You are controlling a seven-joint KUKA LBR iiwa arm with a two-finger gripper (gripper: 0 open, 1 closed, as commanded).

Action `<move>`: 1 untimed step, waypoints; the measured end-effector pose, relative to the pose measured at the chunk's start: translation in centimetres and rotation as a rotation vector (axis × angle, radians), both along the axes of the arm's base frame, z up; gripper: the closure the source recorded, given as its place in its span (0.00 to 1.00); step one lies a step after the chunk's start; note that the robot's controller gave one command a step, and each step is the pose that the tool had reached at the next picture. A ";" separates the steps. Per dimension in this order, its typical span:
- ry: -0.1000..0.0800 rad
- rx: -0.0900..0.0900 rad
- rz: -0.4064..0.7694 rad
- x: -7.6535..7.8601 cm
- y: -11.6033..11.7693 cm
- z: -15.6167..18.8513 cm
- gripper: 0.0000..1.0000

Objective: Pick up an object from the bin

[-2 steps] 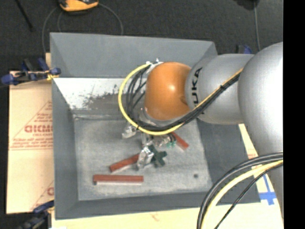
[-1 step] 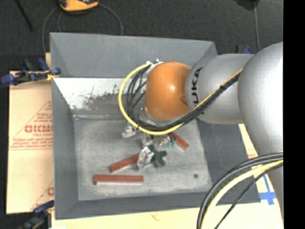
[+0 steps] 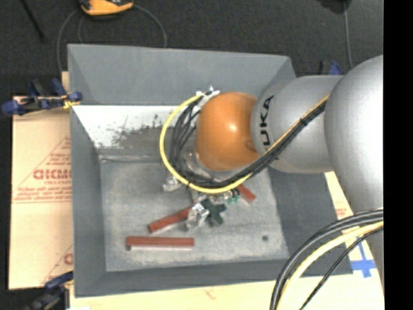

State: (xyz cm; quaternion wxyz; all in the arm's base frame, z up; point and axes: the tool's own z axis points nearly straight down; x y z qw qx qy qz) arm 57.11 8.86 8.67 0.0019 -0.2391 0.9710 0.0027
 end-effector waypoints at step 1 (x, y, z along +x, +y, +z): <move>0.003 -0.006 0.040 -0.7 0.4 3.2 1.00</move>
Offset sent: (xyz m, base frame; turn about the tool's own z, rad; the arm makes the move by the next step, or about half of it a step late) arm 0.0402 -0.1030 -0.0146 -0.3163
